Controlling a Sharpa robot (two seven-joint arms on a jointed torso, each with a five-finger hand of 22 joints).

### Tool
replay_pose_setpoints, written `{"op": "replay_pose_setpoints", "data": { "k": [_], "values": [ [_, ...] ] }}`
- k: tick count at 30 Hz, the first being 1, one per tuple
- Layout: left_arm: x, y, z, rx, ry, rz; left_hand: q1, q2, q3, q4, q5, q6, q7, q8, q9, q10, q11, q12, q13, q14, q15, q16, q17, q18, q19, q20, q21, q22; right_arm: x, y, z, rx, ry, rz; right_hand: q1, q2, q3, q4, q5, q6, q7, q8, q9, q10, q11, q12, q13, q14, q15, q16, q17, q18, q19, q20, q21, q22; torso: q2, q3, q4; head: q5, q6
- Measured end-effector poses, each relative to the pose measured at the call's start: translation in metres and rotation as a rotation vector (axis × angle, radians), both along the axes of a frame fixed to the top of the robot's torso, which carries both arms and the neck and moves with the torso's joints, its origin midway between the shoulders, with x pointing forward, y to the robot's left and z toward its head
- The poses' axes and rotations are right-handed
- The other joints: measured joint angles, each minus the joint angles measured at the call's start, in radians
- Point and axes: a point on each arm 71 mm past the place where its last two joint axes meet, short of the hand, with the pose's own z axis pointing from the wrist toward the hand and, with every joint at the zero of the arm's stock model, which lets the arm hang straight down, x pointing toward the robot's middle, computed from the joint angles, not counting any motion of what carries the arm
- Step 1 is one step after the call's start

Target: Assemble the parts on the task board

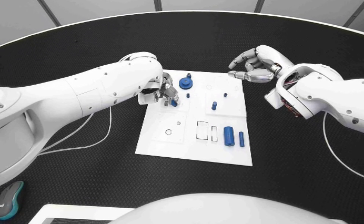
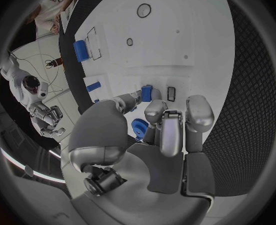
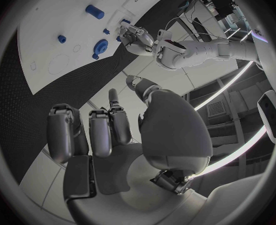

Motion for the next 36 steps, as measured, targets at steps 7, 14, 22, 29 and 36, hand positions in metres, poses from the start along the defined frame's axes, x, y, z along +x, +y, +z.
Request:
{"op": "replay_pose_setpoints", "data": {
  "k": [7,14,22,29,36],
  "values": [
    [0.0004,-0.0002,0.0002,-0.002,-0.004,0.004,-0.023,-0.021,0.030,-0.030,0.000,0.010,-0.010,-0.009,-0.007,-0.004,-0.007,0.000,-0.005,0.000,0.000,0.000,0.000,0.000,0.000,0.000,0.000,0.000,0.0000,0.0000,0.0001,0.000,-0.001,0.000,0.000,0.000,0.000,0.000,0.000,0.000,0.000,0.000,0.000,0.000,0.000,0.000,0.000,0.000,0.000,0.000,0.000,0.000,0.000,0.000,0.000,0.000,0.000,0.0000,0.0001,0.000,-0.001],
    [0.0008,0.0001,0.0002,-0.001,-0.005,0.006,-0.031,-0.029,0.037,-0.037,-0.001,0.016,-0.016,-0.009,-0.011,-0.002,-0.009,0.012,0.015,0.000,0.000,0.000,0.000,0.000,0.000,0.000,0.000,0.000,-0.0002,-0.0004,0.0001,0.000,-0.001,-0.002,0.000,0.000,0.000,0.000,0.000,0.000,0.000,0.000,0.000,0.000,0.000,0.000,0.000,0.000,0.000,0.000,0.000,0.000,0.000,0.000,0.000,0.000,0.000,0.0003,-0.0004,0.000,-0.001],
    [0.0011,-0.0001,0.0002,0.000,-0.006,0.008,-0.043,-0.041,0.026,-0.032,-0.001,0.016,-0.016,-0.009,-0.013,0.000,-0.010,0.012,0.021,0.000,0.000,0.000,0.000,0.000,0.000,0.000,0.000,-0.001,-0.0002,-0.0004,0.0003,0.001,-0.002,-0.002,0.000,0.000,0.000,0.000,0.000,0.000,0.000,0.000,0.000,0.000,0.000,0.000,0.000,0.000,0.000,-0.001,0.001,0.000,0.000,0.000,0.000,0.000,-0.001,0.0004,0.0000,0.000,-0.002],
    [0.0013,-0.0009,0.0002,-0.003,-0.005,0.011,-0.055,-0.053,0.009,-0.015,0.000,0.019,-0.019,-0.007,-0.012,0.000,-0.010,0.016,0.025,0.000,0.000,0.000,0.000,0.000,0.000,0.000,0.000,-0.001,0.0000,-0.0002,0.0003,0.001,-0.004,-0.002,0.000,0.000,0.000,0.000,0.000,0.000,0.000,0.000,0.000,0.000,0.000,0.000,0.000,0.000,0.000,-0.006,0.001,0.000,0.000,0.000,0.000,0.000,-0.001,0.0004,-0.0004,-0.001,-0.002],
    [0.0016,-0.0009,0.0000,-0.004,0.000,0.016,-0.061,-0.060,-0.006,-0.008,0.000,0.021,-0.021,-0.009,-0.014,0.000,-0.010,0.020,0.027,0.000,0.000,0.000,0.000,0.000,0.000,0.000,0.000,-0.001,0.0001,-0.0001,0.0003,0.001,-0.004,-0.002,0.000,0.000,0.000,0.000,0.000,0.000,0.000,0.000,0.000,0.000,0.000,0.000,0.000,0.000,0.000,-0.006,0.001,0.000,0.000,0.000,0.000,0.000,-0.001,0.0003,-0.0006,-0.001,-0.001]
  ]
}}
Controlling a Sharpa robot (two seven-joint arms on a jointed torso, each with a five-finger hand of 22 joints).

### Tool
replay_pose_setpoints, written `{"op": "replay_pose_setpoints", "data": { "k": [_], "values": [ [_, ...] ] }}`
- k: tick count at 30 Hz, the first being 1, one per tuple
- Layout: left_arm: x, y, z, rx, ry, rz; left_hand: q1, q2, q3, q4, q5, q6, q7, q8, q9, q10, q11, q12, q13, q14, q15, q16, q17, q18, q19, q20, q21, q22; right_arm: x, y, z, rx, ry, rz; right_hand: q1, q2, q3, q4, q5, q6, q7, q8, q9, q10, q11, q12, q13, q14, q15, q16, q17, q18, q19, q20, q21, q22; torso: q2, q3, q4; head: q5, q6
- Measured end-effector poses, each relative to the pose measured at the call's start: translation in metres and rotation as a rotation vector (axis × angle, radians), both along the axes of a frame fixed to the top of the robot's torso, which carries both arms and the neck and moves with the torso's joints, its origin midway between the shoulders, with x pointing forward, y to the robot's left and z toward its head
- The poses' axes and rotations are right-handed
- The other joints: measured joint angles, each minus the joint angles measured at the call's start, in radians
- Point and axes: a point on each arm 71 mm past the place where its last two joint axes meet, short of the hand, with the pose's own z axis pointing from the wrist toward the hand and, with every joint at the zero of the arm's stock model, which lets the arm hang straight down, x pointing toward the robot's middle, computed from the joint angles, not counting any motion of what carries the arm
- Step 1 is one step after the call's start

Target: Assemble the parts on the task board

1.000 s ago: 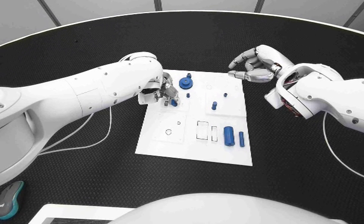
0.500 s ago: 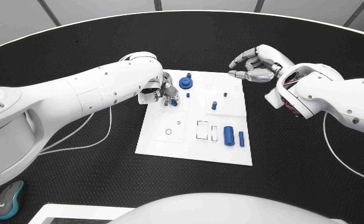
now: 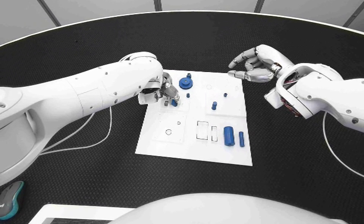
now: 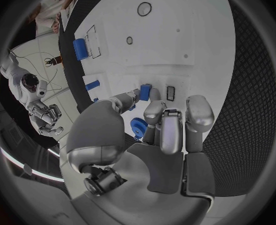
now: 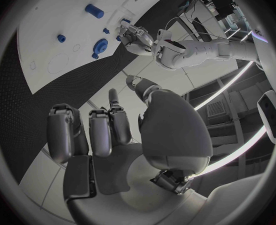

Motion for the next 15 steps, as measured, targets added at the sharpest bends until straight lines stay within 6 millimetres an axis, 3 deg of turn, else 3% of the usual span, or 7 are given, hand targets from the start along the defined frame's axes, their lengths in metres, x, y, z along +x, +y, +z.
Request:
{"op": "replay_pose_setpoints", "data": {
  "k": [15],
  "values": [
    [0.0008,0.0001,0.0000,-0.013,0.002,0.016,-0.017,-0.017,-0.056,0.031,0.000,0.002,-0.001,0.000,-0.001,0.000,0.000,0.004,0.003,0.000,0.000,0.000,0.000,0.000,0.003,-0.003,0.000,0.007,0.0003,-0.0001,0.0000,0.000,-0.001,0.000,0.000,0.000,0.000,0.000,0.000,-0.004,-0.004,0.000,0.000,0.000,0.000,0.000,0.000,0.000,0.000,0.000,0.000,0.000,0.000,0.000,0.000,0.000,0.000,-0.0001,0.0001,-0.001,0.000]
  ]
}}
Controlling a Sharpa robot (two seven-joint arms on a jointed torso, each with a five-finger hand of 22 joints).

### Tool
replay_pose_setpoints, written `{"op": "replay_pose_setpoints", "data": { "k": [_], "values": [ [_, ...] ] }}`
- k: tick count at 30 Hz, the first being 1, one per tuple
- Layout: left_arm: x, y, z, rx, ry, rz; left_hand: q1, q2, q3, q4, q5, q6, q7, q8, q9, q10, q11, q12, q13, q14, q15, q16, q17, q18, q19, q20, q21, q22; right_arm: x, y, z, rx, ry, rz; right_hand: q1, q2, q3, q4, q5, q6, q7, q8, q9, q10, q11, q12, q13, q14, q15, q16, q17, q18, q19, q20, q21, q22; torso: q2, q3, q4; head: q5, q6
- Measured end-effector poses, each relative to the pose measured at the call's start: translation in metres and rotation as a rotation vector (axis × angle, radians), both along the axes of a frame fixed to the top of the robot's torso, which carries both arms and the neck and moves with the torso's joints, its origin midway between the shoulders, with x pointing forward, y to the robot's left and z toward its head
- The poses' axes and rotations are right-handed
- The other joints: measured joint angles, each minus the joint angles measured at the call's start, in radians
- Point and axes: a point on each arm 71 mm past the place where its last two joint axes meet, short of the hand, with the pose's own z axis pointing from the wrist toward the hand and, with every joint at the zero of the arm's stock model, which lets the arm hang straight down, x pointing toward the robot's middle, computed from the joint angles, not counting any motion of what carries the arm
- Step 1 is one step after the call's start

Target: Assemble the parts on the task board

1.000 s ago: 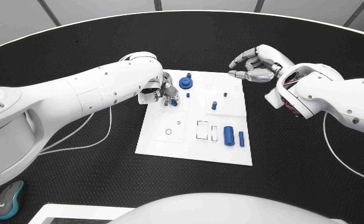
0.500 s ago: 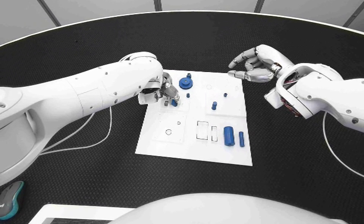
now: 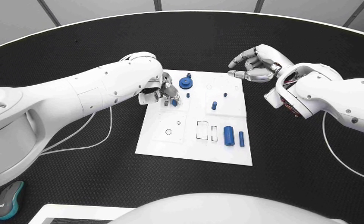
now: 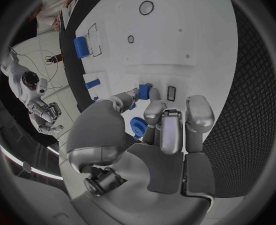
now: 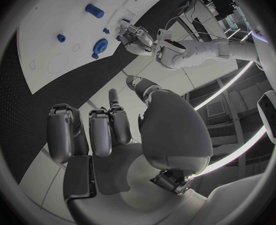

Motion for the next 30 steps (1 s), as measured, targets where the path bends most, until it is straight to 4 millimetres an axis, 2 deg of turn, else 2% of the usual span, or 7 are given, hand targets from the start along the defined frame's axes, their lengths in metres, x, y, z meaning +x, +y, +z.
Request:
{"op": "replay_pose_setpoints", "data": {
  "k": [16,19,30],
  "values": [
    [0.0008,0.0036,-0.0004,0.004,0.005,0.012,-0.004,-0.004,-0.022,0.016,0.000,0.001,-0.001,-0.001,0.000,0.000,0.000,0.004,0.005,0.000,0.000,0.000,0.000,0.000,0.000,0.000,0.000,0.006,0.0001,-0.0006,0.0000,0.000,0.000,-0.001,0.000,0.000,0.000,0.000,0.000,0.000,0.000,0.000,0.000,0.000,0.000,0.000,0.000,0.000,0.000,0.000,0.000,0.000,0.000,0.000,0.000,0.000,0.000,-0.0001,0.0000,-0.001,0.000],
    [0.0013,0.0046,-0.0003,0.002,0.002,0.019,-0.008,0.000,-0.031,0.025,0.000,0.004,-0.004,-0.001,0.000,0.000,0.000,0.008,0.010,0.000,0.000,0.000,0.000,0.000,0.003,-0.003,0.000,0.007,0.0001,-0.0008,0.0000,0.000,0.000,-0.002,0.000,0.000,0.000,0.000,0.000,0.000,0.000,0.000,0.000,0.000,0.000,0.000,0.000,0.000,0.000,0.000,0.000,0.000,0.000,0.000,0.000,0.000,0.000,-0.0005,0.0003,-0.001,0.000],
    [0.0025,0.0076,-0.0003,-0.010,-0.001,0.039,-0.029,-0.009,-0.077,0.054,0.000,0.011,-0.010,-0.001,0.000,0.003,0.003,0.008,0.012,0.000,0.000,0.000,0.000,0.000,0.003,-0.003,0.000,0.010,0.0001,-0.0012,0.0000,-0.001,0.000,-0.003,0.000,0.000,0.000,0.000,0.000,0.000,0.000,0.000,0.000,0.000,0.000,0.000,0.001,0.000,0.000,0.000,0.000,0.000,0.000,0.000,0.000,0.000,0.001,-0.0014,0.0011,-0.002,0.001]
  ]
}}
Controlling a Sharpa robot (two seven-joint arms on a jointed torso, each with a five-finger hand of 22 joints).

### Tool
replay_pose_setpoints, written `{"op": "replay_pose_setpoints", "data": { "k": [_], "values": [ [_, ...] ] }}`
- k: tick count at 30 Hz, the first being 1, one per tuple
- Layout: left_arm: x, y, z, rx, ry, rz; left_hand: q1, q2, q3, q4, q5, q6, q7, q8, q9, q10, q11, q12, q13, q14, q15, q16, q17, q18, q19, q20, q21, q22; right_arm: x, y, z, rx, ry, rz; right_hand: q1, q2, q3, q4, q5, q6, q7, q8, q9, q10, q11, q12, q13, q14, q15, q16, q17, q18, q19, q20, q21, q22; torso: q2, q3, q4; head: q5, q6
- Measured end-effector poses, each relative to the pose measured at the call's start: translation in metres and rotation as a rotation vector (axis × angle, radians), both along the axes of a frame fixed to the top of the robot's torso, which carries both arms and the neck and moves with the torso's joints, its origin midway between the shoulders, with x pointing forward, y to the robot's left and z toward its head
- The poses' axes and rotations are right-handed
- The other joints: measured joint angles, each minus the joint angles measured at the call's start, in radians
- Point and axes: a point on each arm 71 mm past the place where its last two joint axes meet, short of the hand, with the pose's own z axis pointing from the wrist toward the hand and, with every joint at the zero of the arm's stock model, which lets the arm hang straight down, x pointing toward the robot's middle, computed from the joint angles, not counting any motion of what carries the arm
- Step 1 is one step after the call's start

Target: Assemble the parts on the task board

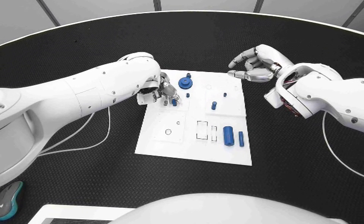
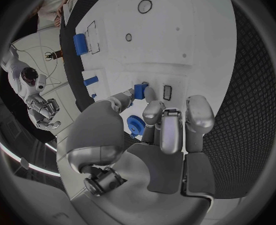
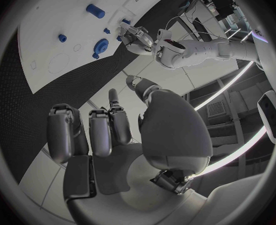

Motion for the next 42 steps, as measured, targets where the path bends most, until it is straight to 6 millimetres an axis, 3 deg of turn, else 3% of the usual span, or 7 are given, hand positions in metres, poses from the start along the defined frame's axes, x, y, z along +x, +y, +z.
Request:
{"op": "replay_pose_setpoints", "data": {
  "k": [13,32,40,42],
  "values": [
    [-0.002,0.003,0.000,-0.031,0.015,0.024,-0.014,-0.007,-0.106,0.060,0.000,-0.008,0.008,0.000,0.003,0.000,0.000,0.004,0.002,0.000,0.000,0.000,0.000,0.000,0.002,0.002,0.000,0.001,0.000,-0.001,0.000,0.000,0.000,-0.002,0.000,0.000,0.000,0.000,0.000,0.000,0.000,0.000,0.000,0.000,0.000,0.000,0.000,0.000,0.000,0.000,0.000,0.000,0.000,0.000,0.000,0.000,-0.001,0.0001,0.0000,0.001,-0.002],
    [-0.004,0.016,0.001,-0.046,-0.005,0.054,-0.014,-0.007,-0.118,0.066,0.000,-0.008,0.008,-0.007,0.003,0.000,0.000,0.004,-0.005,0.000,0.000,0.000,0.000,0.000,0.002,0.002,0.000,-0.008,0.001,-0.003,0.000,-0.002,-0.001,-0.008,0.000,0.000,0.000,0.006,0.000,0.000,0.000,0.004,0.000,0.000,0.000,0.000,0.000,0.000,0.000,0.000,0.000,0.000,0.000,0.000,0.000,0.000,-0.003,0.0009,0.0010,0.001,0.002],
    [-0.010,0.023,0.006,-0.109,-0.070,0.087,-0.006,0.002,-0.145,0.079,0.000,-0.017,0.012,-0.003,0.005,-0.033,0.004,-0.032,-0.068,0.000,0.000,0.000,0.001,0.000,-0.008,0.001,-0.012,-0.037,0.002,-0.005,-0.001,-0.005,-0.002,-0.014,0.000,0.000,0.000,0.006,0.000,0.000,0.000,0.004,0.000,0.000,0.000,0.000,0.000,0.000,0.000,0.000,0.000,0.000,0.000,0.000,0.000,0.000,-0.006,0.0012,0.0031,0.001,0.004],
    [-0.011,0.023,0.008,-0.146,-0.090,0.104,0.011,0.002,-0.165,0.088,0.000,-0.038,0.019,-0.003,0.005,-0.068,0.008,-0.065,-0.116,0.000,0.000,0.000,0.001,0.000,-0.028,0.003,-0.034,-0.073,0.003,-0.006,-0.001,-0.005,-0.002,-0.015,0.000,0.000,0.000,0.006,0.000,0.000,0.000,0.004,0.000,0.000,0.000,0.000,0.000,0.000,0.000,0.000,0.000,0.000,0.000,0.000,0.000,0.000,-0.007,0.0015,0.0035,0.001,0.004]
  ]
}}
